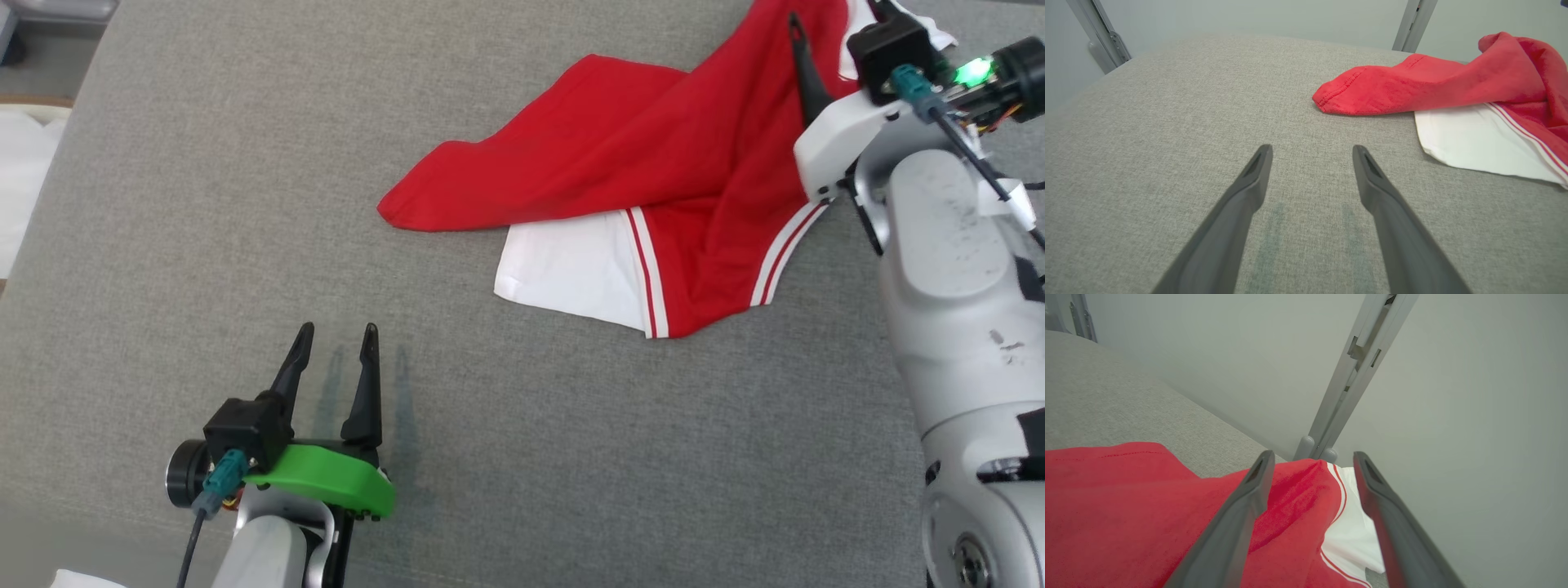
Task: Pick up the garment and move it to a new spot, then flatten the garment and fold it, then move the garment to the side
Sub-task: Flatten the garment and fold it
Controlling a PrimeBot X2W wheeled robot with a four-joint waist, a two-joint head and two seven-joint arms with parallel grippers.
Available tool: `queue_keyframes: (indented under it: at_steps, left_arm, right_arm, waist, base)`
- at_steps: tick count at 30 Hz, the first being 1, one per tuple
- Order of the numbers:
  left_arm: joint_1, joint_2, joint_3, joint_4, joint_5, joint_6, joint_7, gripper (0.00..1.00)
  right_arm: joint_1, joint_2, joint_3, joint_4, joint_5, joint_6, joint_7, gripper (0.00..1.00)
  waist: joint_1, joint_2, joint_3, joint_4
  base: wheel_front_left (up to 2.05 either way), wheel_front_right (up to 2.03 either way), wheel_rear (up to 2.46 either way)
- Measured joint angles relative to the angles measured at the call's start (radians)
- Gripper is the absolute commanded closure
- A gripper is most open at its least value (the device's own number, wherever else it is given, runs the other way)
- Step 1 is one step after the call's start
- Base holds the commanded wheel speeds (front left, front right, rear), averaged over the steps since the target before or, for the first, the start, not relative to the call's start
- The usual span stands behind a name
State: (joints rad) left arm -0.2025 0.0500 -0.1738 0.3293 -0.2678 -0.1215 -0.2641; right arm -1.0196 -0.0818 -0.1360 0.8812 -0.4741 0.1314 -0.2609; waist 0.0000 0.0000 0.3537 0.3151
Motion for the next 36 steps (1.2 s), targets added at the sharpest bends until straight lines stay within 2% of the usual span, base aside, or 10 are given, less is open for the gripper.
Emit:
queue_keyframes:
  at_steps: [11,16,21,25,26,27,30,36]
  left_arm:
    - [0.018,0.0,0.002,0.008,0.019,0.0,0.0,0.0]
    - [0.03,0.0,0.005,0.012,0.022,0.0,0.0,0.0]
    - [0.032,0.0,0.001,0.017,0.019,0.0,0.0,0.0]
    - [0.034,0.0,0.002,0.019,0.015,0.003,0.0,0.0]
    - [0.035,0.0,0.003,0.02,0.015,0.003,0.0,0.0]
    - [0.037,0.0,0.005,0.021,0.015,0.003,0.0,0.0]
    - [0.051,0.0,0.014,0.026,0.015,0.008,0.0,0.0]
    - [0.076,0.0,0.033,0.031,0.026,0.012,0.0,0.0]
  right_arm:
    - [0.288,0.031,0.487,-0.156,0.421,0.0,-0.001,0.0]
    - [0.345,0.027,0.698,-0.112,0.54,0.0,-0.001,0.0]
    - [0.343,0.015,0.784,0.001,0.596,0.0,-0.007,0.0]
    - [0.314,0.023,0.79,0.086,0.593,0.0,-0.016,0.01]
    - [0.312,0.024,0.789,0.095,0.596,0.0,-0.018,0.64]
    - [0.312,0.026,0.789,0.102,0.598,0.0,-0.019,0.98]
    - [0.321,0.027,0.783,0.105,0.609,-0.001,-0.02,1.0]
    - [0.406,-0.018,0.713,0.034,0.623,0.0,-0.017,1.0]
  waist:
    - [0.0,0.0,-0.059,-0.046]
    - [0.0,0.0,-0.075,-0.053]
    - [0.0,0.0,-0.074,-0.04]
    - [0.0,0.0,-0.074,-0.026]
    - [0.0,0.0,-0.076,-0.024]
    - [0.0,0.0,-0.077,-0.023]
    - [0.0,0.0,-0.088,-0.026]
    - [0.0,0.0,-0.121,-0.054]
  base:
    - [0.0,0.0,0.0]
    - [0.0,0.0,0.0]
    - [0.0,0.0,0.0]
    - [0.0,0.0,0.0]
    - [0.0,0.0,0.0]
    - [0.0,0.0,0.0]
    - [0.0,0.0,0.0]
    - [0.0,0.0,0.0]
